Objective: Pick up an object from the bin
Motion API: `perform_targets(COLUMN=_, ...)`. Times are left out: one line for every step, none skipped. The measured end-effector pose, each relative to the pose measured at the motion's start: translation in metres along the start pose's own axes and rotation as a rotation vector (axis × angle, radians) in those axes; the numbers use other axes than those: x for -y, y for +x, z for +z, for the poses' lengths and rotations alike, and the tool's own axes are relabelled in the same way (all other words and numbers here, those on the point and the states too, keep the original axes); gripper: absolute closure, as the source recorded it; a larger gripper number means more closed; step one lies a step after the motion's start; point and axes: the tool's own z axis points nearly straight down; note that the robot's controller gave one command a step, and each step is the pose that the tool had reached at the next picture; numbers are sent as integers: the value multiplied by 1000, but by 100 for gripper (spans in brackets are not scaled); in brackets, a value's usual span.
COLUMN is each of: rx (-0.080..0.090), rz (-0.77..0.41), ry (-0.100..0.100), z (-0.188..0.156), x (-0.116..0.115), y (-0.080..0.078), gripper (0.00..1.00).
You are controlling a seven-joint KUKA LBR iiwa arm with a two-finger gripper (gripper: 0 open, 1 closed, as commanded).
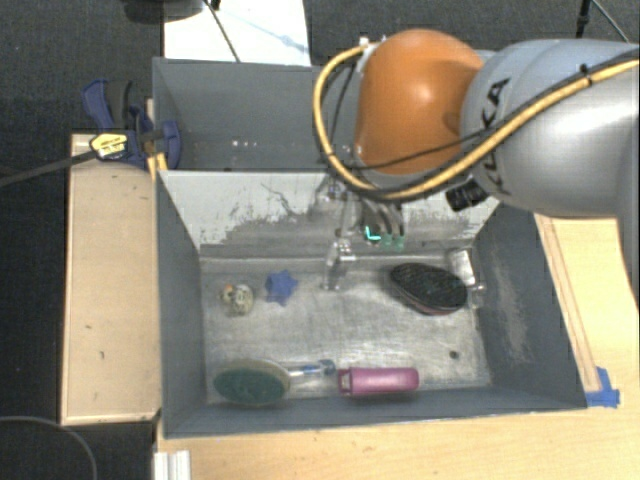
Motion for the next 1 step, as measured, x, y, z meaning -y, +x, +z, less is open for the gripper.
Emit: perform_targets(rx=6, rz=156, ry=-3, z=157, x=-91, y=7, gripper=0)
